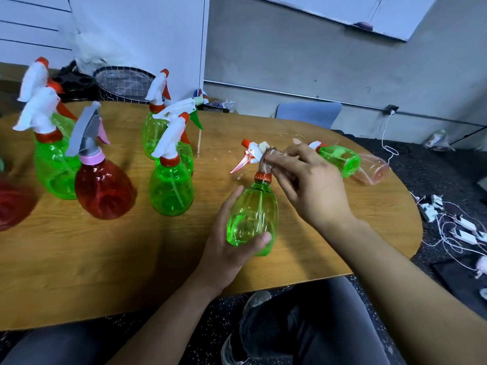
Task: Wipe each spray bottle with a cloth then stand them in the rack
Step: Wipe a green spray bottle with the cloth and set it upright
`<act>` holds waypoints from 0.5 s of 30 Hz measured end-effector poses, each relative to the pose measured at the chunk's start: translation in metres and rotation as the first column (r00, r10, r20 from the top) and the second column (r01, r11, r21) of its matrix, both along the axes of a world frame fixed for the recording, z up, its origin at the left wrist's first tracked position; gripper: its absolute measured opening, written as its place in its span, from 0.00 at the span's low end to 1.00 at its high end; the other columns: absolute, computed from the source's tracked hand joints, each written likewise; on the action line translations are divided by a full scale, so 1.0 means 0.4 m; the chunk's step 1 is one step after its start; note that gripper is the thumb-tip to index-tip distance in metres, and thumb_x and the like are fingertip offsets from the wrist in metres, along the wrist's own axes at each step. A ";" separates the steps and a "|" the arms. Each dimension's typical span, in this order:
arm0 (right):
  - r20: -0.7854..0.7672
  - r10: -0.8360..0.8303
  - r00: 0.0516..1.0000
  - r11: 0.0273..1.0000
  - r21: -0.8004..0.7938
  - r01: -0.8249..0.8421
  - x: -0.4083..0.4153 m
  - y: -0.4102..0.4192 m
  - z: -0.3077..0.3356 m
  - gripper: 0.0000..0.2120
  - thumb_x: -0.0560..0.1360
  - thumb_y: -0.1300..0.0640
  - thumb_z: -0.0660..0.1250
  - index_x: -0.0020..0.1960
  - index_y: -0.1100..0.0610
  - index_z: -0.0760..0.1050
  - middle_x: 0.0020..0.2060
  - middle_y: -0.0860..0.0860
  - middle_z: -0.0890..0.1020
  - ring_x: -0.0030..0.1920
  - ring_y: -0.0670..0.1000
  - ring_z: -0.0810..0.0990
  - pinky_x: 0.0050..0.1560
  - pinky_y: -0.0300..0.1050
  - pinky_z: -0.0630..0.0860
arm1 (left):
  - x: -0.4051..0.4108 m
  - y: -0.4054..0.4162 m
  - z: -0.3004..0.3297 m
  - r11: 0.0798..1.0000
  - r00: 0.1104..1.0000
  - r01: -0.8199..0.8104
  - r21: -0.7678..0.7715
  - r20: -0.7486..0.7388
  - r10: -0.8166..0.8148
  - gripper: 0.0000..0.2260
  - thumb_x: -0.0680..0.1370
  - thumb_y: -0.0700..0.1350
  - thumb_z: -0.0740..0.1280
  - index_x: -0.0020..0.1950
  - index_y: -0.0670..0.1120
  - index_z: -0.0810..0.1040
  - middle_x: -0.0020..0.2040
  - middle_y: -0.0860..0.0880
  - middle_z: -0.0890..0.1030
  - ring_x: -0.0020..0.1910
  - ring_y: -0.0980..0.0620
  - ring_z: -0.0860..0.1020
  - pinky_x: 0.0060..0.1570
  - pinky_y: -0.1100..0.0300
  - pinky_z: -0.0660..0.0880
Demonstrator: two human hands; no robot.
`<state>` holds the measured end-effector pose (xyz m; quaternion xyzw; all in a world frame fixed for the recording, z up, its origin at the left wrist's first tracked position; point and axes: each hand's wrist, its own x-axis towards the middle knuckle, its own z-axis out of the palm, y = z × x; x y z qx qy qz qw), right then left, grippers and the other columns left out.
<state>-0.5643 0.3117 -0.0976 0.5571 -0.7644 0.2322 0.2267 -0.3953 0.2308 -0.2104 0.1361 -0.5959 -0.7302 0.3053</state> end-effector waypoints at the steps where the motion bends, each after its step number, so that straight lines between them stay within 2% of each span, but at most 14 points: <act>1: 0.025 0.030 0.999 0.999 0.027 -0.031 0.002 -0.002 -0.006 0.12 0.82 0.50 0.68 0.64 0.48 0.84 0.54 0.50 0.81 0.52 0.56 0.84 0.47 0.55 0.83 | 0.000 0.000 -0.002 1.000 1.000 -0.005 -0.007 0.000 0.005 0.41 0.72 0.40 0.78 0.82 0.56 0.65 0.69 0.58 0.80 0.67 0.55 0.80 0.59 0.64 0.79; 5: 0.161 0.189 0.969 0.971 0.116 -0.209 -0.005 -0.001 0.001 0.13 0.80 0.49 0.69 0.62 0.47 0.85 0.53 0.48 0.79 0.53 0.50 0.82 0.53 0.55 0.81 | -0.001 0.000 -0.007 0.999 1.000 -0.030 -0.014 0.000 0.030 0.41 0.72 0.40 0.78 0.82 0.56 0.66 0.71 0.56 0.79 0.69 0.54 0.79 0.61 0.62 0.78; 8: 0.103 0.060 0.993 0.997 0.045 -0.064 -0.032 -0.002 0.015 0.12 0.79 0.51 0.71 0.62 0.48 0.85 0.52 0.50 0.80 0.50 0.52 0.82 0.49 0.54 0.81 | -0.001 0.000 -0.006 0.999 1.000 -0.027 -0.044 0.009 0.028 0.40 0.72 0.41 0.78 0.82 0.57 0.66 0.71 0.58 0.79 0.69 0.55 0.79 0.61 0.62 0.78; 10: 0.103 -0.007 0.995 1.000 0.006 0.007 -0.037 -0.003 0.016 0.12 0.80 0.52 0.70 0.62 0.49 0.85 0.52 0.51 0.80 0.50 0.53 0.82 0.50 0.54 0.81 | 0.000 -0.001 -0.005 0.998 0.999 -0.035 -0.054 0.007 0.036 0.40 0.72 0.42 0.78 0.82 0.57 0.66 0.71 0.57 0.79 0.69 0.55 0.79 0.61 0.63 0.78; 13: 0.191 0.158 0.969 0.983 0.068 -0.173 -0.016 0.002 0.003 0.12 0.80 0.51 0.71 0.62 0.50 0.85 0.52 0.49 0.81 0.52 0.50 0.82 0.55 0.54 0.80 | -0.002 -0.002 -0.007 0.998 0.999 -0.047 -0.036 0.004 0.048 0.41 0.72 0.44 0.79 0.82 0.56 0.66 0.72 0.54 0.79 0.70 0.54 0.79 0.62 0.63 0.77; 15: 0.196 0.194 0.961 0.973 0.088 -0.214 -0.008 0.006 -0.002 0.12 0.79 0.50 0.71 0.61 0.50 0.86 0.52 0.47 0.82 0.52 0.49 0.83 0.54 0.55 0.81 | -0.002 -0.004 -0.008 0.998 0.999 -0.051 -0.037 0.011 0.051 0.41 0.72 0.45 0.80 0.82 0.57 0.66 0.73 0.54 0.78 0.70 0.53 0.79 0.63 0.61 0.78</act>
